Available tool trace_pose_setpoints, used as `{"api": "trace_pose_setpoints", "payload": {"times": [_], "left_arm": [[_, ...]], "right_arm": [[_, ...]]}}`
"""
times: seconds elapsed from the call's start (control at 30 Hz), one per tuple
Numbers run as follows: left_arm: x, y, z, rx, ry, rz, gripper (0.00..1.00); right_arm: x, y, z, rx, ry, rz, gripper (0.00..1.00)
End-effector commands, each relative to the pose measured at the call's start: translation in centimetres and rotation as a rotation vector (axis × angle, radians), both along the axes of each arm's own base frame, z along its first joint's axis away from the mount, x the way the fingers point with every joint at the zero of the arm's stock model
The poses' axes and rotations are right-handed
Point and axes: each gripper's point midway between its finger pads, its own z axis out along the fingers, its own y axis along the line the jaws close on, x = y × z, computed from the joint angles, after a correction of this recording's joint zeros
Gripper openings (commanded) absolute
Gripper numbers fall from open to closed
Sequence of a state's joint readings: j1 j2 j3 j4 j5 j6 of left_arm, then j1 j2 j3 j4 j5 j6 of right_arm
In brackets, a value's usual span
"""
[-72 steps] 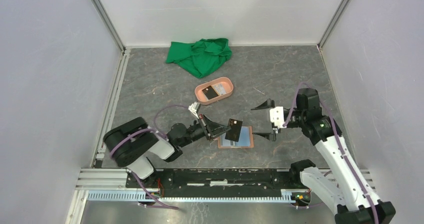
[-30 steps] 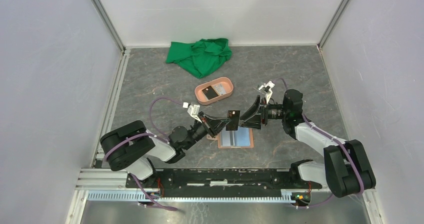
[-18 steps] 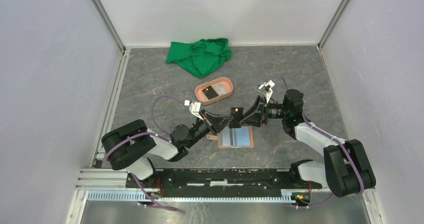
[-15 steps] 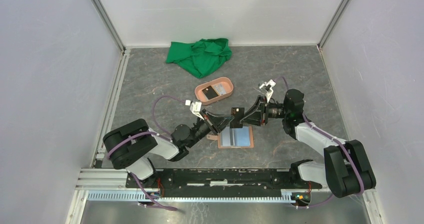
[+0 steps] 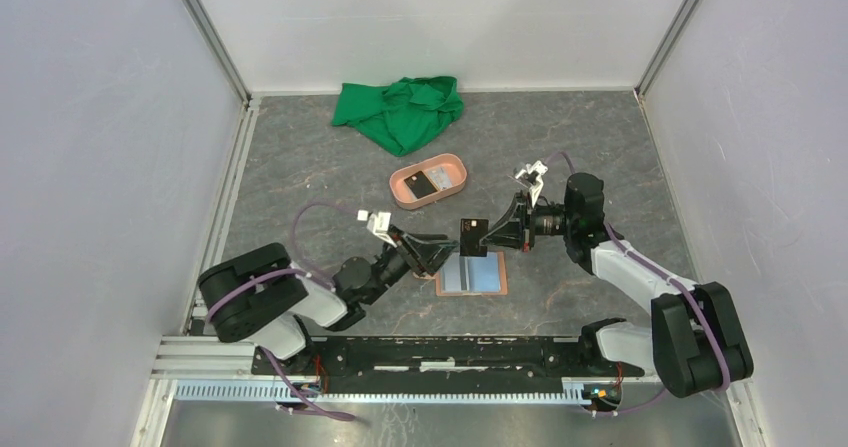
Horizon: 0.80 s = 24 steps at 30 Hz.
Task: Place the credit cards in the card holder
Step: Insert the credit card into the card holder.
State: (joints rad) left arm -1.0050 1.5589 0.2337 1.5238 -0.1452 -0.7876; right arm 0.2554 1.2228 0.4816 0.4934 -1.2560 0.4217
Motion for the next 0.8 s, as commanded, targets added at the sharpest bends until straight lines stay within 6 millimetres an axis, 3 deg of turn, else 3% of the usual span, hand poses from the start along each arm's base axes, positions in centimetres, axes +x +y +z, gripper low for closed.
{"api": "trace_pose_setpoints", "payload": {"times": [0.0, 0.07, 0.1, 0.13, 0.17, 0.3, 0.43, 0.77], "left_arm": [[0.1, 4.7, 4.1, -0.125, -0.094, 0.139, 0.7], [-0.1, 5.1, 2.9, -0.055, -0.055, 0.129, 0.74], [0.0, 4.8, 0.0, 0.066, 0.025, 0.114, 0.75], [0.1, 4.5, 0.9, 0.081, 0.031, 0.104, 0.75], [0.0, 4.4, -2.0, 0.241, 0.101, 0.091, 0.76], [-0.3, 5.0, -2.3, 0.464, 0.095, 0.065, 0.82], [-0.6, 4.8, -3.4, 0.524, 0.116, 0.025, 0.83], [0.1, 2.0, -7.6, 0.553, 0.274, -0.024, 0.71]], "right_arm": [[0.0, -0.6, -0.6, -0.044, -0.081, 0.007, 0.0], [-0.2, -0.9, -1.4, -0.058, -0.052, -0.008, 0.0], [-0.3, -1.1, -1.9, -0.07, -0.033, -0.012, 0.0], [-0.3, -1.3, -2.5, -0.089, -0.013, -0.031, 0.0], [-0.3, -1.4, -2.9, -0.106, 0.0, -0.048, 0.0], [0.8, -2.3, -5.0, -0.176, 0.085, -0.211, 0.0], [1.5, -3.1, -7.8, -0.215, 0.245, -0.376, 0.0], [-0.3, -2.1, -9.9, -0.169, 0.474, -0.293, 0.0]]}}
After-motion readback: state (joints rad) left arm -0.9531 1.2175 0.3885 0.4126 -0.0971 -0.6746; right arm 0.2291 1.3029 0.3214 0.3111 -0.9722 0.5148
